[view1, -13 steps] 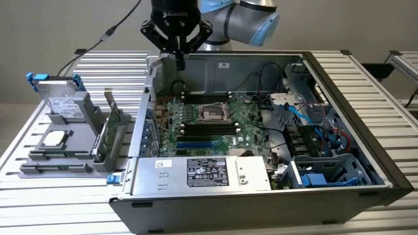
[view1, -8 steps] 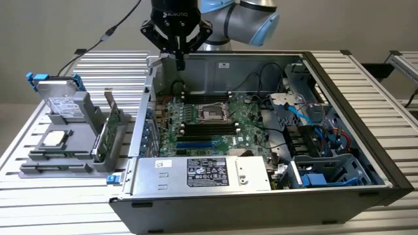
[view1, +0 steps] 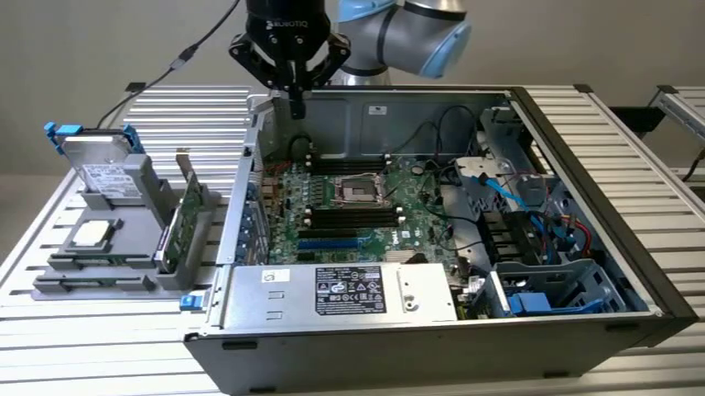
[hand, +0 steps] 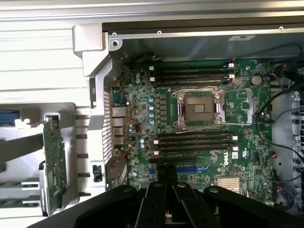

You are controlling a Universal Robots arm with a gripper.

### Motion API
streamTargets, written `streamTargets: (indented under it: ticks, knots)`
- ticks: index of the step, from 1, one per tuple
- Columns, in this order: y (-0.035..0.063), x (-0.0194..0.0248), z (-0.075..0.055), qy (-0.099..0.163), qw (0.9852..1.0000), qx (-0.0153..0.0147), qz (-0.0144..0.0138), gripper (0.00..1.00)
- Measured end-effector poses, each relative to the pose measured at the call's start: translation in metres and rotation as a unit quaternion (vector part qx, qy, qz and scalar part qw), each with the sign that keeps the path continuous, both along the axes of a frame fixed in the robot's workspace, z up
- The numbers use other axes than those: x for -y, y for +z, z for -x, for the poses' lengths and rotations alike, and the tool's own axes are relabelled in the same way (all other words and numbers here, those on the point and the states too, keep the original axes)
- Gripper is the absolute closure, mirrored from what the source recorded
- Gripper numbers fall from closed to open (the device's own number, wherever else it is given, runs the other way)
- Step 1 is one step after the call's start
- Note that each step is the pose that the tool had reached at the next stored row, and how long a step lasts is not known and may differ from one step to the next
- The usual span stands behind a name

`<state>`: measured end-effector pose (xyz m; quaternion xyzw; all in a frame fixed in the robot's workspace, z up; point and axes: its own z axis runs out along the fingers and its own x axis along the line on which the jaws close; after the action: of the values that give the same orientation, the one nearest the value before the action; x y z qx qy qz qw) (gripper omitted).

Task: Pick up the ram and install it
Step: 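Reach for the ram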

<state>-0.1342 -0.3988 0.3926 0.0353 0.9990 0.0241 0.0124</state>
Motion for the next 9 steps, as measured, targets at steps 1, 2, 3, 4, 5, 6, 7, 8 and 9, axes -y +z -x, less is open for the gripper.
streamTargets:
  ticks: [1,2,3,4,5,6,7,8,9]
  knots:
    - [-0.0001,0.0,0.005,0.0,1.0,0.0,-0.0001,0.9]
    - [-0.0001,0.0,0.009,0.0,1.0,-0.0001,0.0,0.9]
    - [-0.0002,0.0,0.013,0.001,1.0,-0.0003,-0.0001,0.9]
    - [-0.0004,0.0,0.018,0.001,1.0,-0.0006,0.0,0.9]
    - [-0.0005,0.0,0.023,0.001,1.0,-0.0009,0.0,0.9]
    - [-0.0007,0.0,0.027,0.001,1.0,-0.0012,0.0,0.9]
    - [-0.0008,0.0,0.032,0.001,1.0,-0.002,0.0,0.9]
    - [-0.0008,0.0,0.036,0.001,1.0,-0.0036,0.0,0.9]
    - [-0.0008,0.0,0.038,0.001,1.0,-0.007,0.0,0.9]
